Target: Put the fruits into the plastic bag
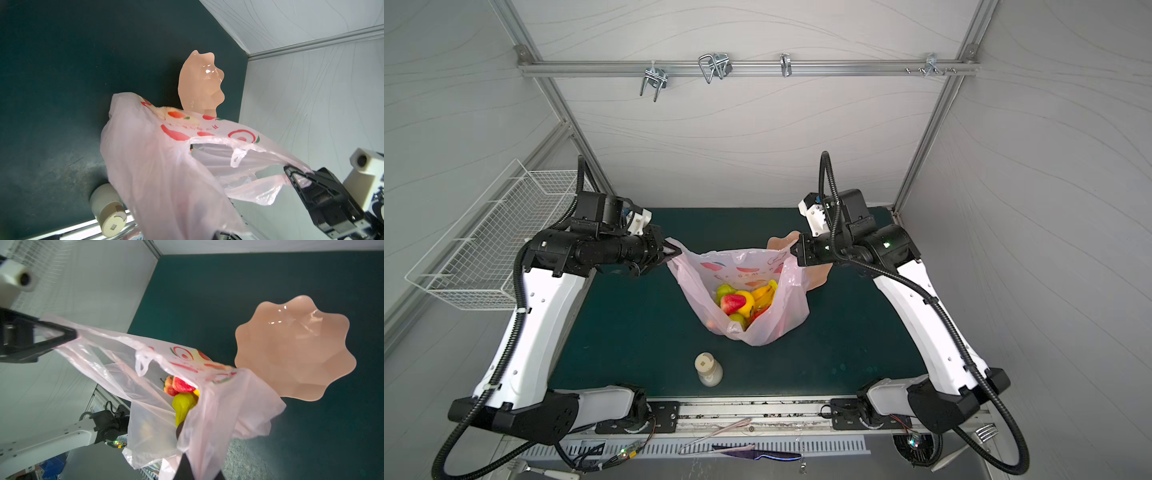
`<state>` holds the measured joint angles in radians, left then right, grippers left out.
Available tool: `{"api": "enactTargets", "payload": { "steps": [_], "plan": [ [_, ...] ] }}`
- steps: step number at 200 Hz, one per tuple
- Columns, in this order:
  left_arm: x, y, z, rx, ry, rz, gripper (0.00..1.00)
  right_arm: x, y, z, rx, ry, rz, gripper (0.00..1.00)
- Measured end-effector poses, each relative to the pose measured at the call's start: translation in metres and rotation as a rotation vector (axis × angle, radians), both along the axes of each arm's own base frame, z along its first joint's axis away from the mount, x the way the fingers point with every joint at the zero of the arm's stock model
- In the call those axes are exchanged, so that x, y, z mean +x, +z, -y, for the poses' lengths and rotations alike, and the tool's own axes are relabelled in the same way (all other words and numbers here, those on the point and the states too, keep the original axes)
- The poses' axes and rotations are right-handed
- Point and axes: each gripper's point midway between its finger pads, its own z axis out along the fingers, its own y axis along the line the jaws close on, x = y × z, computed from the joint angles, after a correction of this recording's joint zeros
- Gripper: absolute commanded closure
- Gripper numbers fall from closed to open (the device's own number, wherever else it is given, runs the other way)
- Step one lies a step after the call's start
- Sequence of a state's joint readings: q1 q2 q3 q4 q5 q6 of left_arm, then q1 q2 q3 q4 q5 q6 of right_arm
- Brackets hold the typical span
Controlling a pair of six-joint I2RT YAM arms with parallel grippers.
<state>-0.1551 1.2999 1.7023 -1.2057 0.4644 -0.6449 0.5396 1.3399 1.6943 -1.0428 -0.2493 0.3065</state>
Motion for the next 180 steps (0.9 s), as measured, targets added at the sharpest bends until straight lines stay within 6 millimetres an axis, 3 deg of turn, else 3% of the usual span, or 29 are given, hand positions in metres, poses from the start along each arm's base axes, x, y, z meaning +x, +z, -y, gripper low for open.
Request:
{"api": "enactTargets", "payload": {
  "steps": [40,71,87,126,142,167,180],
  "plan": [
    [0.009,-0.016,0.001,0.02,-0.022,0.01,1.0,0.017,-0.047,0.001,-0.015,-0.027,-0.082,1.0],
    [0.018,-0.009,0.005,-0.007,-0.034,0.056,0.99,0.031,-0.051,0.002,0.002,-0.045,-0.079,0.98],
    [0.021,-0.004,0.008,-0.025,-0.04,0.08,0.88,0.034,-0.047,0.002,0.014,-0.046,-0.063,0.83],
    [0.02,0.012,0.014,-0.093,-0.037,0.138,0.38,0.032,-0.037,0.002,0.063,-0.043,-0.047,0.44],
    [0.015,0.022,0.015,-0.131,-0.019,0.161,0.31,0.028,-0.026,0.003,0.089,-0.029,-0.013,0.25],
    [0.005,0.038,0.013,-0.161,0.001,0.201,0.24,0.017,-0.008,0.003,0.136,-0.01,0.036,0.02],
    [0.0,0.042,0.011,-0.159,0.013,0.211,0.22,0.013,0.0,0.006,0.143,-0.003,0.068,0.01]
  ]
}}
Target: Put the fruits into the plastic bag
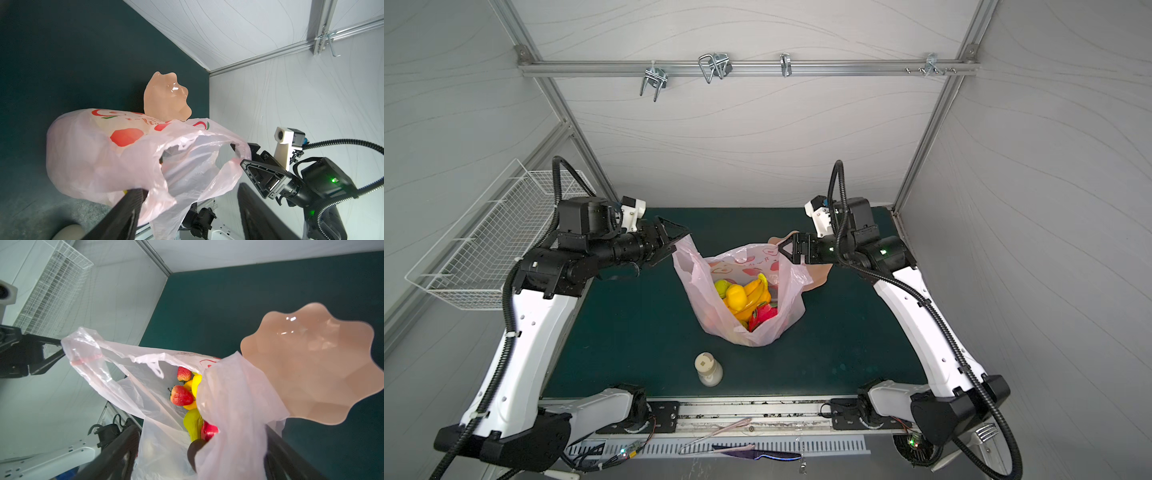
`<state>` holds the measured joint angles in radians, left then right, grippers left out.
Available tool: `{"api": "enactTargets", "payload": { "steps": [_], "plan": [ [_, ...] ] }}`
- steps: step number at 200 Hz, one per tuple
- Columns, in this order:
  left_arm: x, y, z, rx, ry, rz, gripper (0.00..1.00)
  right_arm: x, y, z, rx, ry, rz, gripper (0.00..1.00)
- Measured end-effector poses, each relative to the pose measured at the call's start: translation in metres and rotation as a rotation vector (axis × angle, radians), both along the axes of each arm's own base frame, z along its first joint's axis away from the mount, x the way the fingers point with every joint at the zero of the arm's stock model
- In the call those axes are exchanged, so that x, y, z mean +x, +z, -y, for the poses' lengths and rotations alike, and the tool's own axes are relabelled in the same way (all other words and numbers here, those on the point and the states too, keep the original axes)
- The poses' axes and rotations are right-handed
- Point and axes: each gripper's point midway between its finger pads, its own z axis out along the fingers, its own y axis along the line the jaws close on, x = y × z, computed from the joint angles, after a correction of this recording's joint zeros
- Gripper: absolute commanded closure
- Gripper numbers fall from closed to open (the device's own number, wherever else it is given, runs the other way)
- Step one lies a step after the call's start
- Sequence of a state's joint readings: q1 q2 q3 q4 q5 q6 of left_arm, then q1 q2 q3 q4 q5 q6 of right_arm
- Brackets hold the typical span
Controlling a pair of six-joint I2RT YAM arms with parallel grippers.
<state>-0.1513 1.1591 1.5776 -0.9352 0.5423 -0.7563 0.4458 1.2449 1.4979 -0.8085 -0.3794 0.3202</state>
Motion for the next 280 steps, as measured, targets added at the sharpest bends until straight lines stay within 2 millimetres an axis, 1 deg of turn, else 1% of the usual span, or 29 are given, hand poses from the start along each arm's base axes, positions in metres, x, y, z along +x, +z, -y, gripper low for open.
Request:
{"api": "enactTargets", "payload": {
  "steps": [12,29,40,57,77,98,116,133,153,175,193,209,241,269,280],
  "plan": [
    [-0.005,0.001,-0.004,0.014,0.018,-0.004,0.21,-0.003,0.006,0.003,0.004,-0.001,0.022,0.01],
    [-0.01,-0.002,-0.012,0.046,0.056,-0.015,0.19,-0.002,0.011,0.01,0.003,-0.015,0.048,0.01],
    [-0.015,-0.005,-0.019,0.072,0.085,-0.025,0.15,0.001,0.015,0.02,0.002,-0.041,0.064,0.01],
    [-0.023,-0.006,-0.029,0.109,0.13,-0.025,0.14,0.009,0.021,0.037,-0.002,-0.091,0.079,0.01],
    [-0.029,0.0,-0.04,0.141,0.176,-0.001,0.13,0.015,0.033,0.054,-0.006,-0.136,0.108,0.01],
    [-0.03,0.006,-0.049,0.17,0.218,0.027,0.11,0.017,0.044,0.061,-0.013,-0.151,0.147,0.01],
    [-0.029,0.005,-0.056,0.198,0.252,0.035,0.09,0.018,0.044,0.065,-0.029,-0.157,0.155,0.01],
    [-0.027,0.002,-0.065,0.236,0.29,0.041,0.08,0.022,0.034,0.074,-0.058,-0.186,0.144,0.01],
    [-0.029,-0.009,-0.076,0.293,0.329,0.036,0.05,0.027,0.012,0.092,-0.108,-0.248,0.112,0.01],
    [-0.028,-0.033,-0.093,0.388,0.377,0.012,0.01,0.033,-0.022,0.116,-0.162,-0.33,0.055,0.01],
    [-0.024,-0.063,-0.11,0.493,0.423,-0.027,0.0,0.042,-0.052,0.135,-0.204,-0.393,0.005,0.01],
    [-0.016,-0.092,-0.125,0.589,0.459,-0.054,0.0,0.052,-0.08,0.15,-0.236,-0.438,-0.03,0.01],
    [0.0,-0.151,-0.156,0.774,0.513,-0.072,0.0,0.071,-0.145,0.18,-0.275,-0.524,-0.068,0.01],
    [0.009,-0.203,-0.181,0.93,0.54,-0.048,0.0,0.073,-0.203,0.203,-0.294,-0.607,-0.056,0.01],
    [0.011,-0.22,-0.188,0.982,0.535,-0.021,0.0,0.072,-0.219,0.206,-0.3,-0.624,-0.049,0.01]
  ]
}}
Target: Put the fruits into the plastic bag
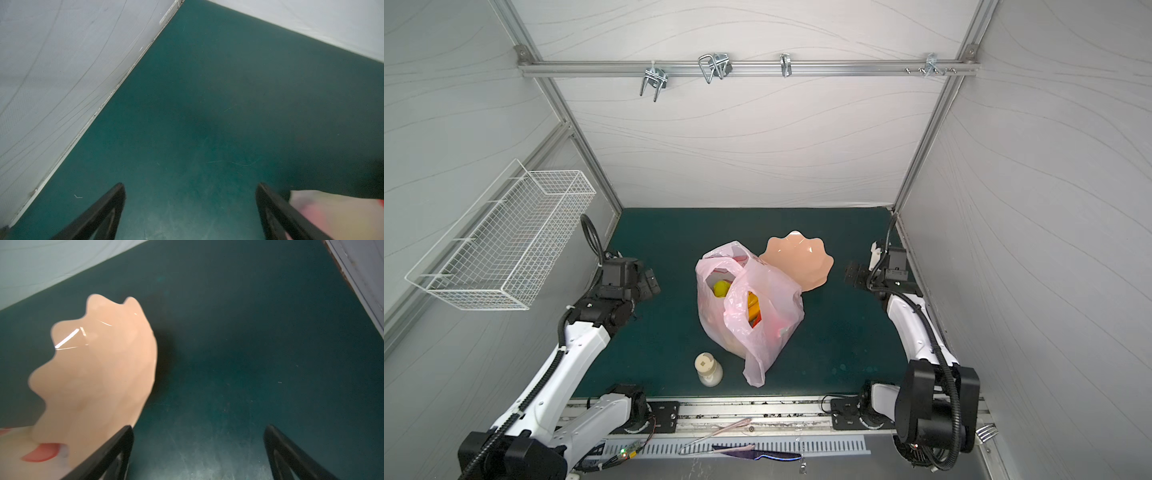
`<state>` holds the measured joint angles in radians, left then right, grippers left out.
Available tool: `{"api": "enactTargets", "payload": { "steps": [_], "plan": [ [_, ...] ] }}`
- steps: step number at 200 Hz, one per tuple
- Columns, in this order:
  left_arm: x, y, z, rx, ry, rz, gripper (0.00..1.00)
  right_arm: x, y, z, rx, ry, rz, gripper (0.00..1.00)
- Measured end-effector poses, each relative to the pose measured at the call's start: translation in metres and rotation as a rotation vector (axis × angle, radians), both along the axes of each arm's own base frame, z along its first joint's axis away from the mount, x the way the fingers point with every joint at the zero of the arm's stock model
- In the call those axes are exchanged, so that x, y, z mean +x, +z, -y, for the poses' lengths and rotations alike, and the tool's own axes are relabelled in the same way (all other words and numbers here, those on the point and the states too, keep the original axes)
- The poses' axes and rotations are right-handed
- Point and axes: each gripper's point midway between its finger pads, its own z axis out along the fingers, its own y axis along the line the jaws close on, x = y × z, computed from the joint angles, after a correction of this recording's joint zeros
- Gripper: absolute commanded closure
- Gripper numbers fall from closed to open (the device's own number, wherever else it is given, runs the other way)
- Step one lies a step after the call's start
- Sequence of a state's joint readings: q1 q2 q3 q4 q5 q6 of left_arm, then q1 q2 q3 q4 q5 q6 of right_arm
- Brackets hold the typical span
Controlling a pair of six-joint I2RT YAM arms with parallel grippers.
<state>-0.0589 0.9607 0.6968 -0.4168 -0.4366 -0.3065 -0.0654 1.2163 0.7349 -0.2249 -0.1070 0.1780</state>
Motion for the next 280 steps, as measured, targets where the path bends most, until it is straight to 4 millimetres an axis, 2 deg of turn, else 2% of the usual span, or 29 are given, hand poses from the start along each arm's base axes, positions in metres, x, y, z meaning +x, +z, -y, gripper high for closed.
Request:
{"api": "enactTargets", "payload": {
  "steps": [13,47,76,104,119,126,149,170,186,203,280],
  "plan": [
    [0.002,-0.017,-0.004,0.045,-0.017,0.023,0.0,0.003,-0.012,0.001,-0.001,-0.012,0.028,0.01],
    [0.009,-0.053,-0.006,0.111,-0.082,0.087,0.0,0.011,-0.023,-0.003,-0.032,0.009,0.175,0.01],
    [0.035,-0.067,0.001,0.12,-0.138,0.135,0.04,0.01,-0.028,-0.011,-0.068,0.05,0.286,0.01],
    [0.06,-0.08,0.009,0.11,-0.186,0.177,0.05,0.018,-0.03,-0.012,-0.088,0.071,0.367,0.01],
    [0.07,-0.088,0.014,0.1,-0.216,0.202,0.04,0.022,-0.04,-0.013,-0.087,0.079,0.38,0.01],
    [0.073,-0.093,0.017,0.093,-0.232,0.202,0.0,0.023,-0.046,-0.013,-0.087,0.079,0.374,0.01],
    [0.082,-0.107,0.023,0.083,-0.27,0.186,0.0,0.028,-0.061,-0.014,-0.087,0.079,0.366,0.01],
    [0.092,-0.099,0.024,0.083,-0.274,0.206,0.0,0.036,-0.067,-0.018,-0.115,0.085,0.34,0.01],
    [0.098,-0.091,0.024,0.086,-0.272,0.233,0.0,0.051,-0.051,-0.029,-0.158,0.104,0.381,0.01],
    [0.099,-0.089,0.024,0.087,-0.272,0.24,0.0,0.059,-0.04,-0.039,-0.173,0.124,0.415,0.01],
    [0.1,-0.088,0.024,0.087,-0.272,0.241,0.0,0.058,-0.046,-0.032,-0.21,0.108,0.387,0.01]
  ]
}}
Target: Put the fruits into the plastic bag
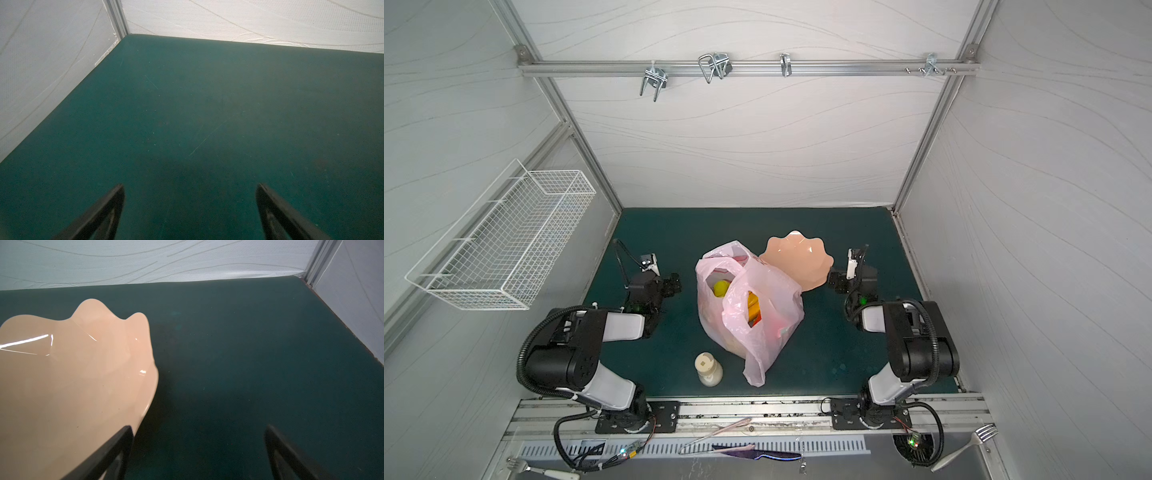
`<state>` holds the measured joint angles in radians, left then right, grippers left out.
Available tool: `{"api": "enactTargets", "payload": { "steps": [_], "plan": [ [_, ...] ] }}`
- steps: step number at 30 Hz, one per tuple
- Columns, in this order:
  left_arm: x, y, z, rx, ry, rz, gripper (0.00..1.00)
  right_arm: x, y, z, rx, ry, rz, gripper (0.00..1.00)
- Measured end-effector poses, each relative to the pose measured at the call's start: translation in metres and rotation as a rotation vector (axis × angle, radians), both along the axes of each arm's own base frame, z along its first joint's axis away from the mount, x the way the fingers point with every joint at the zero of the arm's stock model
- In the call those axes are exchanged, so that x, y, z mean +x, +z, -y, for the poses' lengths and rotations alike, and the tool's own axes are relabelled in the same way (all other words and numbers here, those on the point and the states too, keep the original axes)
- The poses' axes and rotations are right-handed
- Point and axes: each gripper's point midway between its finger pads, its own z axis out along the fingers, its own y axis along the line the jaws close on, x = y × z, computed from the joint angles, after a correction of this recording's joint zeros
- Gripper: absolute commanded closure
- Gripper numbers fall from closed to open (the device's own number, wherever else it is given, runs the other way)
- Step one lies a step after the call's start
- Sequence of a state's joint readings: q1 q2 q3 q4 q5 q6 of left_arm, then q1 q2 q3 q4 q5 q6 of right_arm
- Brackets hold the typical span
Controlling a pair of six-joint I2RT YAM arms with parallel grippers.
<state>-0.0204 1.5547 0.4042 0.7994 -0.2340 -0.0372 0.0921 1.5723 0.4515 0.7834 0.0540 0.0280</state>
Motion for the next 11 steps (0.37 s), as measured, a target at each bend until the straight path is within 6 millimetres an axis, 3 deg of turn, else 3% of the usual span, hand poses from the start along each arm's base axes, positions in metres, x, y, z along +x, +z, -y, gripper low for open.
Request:
{"api": "enactTargets", "payload": {
  "steps": [11],
  "plan": [
    [0.0015,-0.0001,-0.0036,-0.022,-0.007,-0.001,0.0,0.0002,-0.0001,0.0016,-0.004,-0.009,0.0,0.01]
  ]
}}
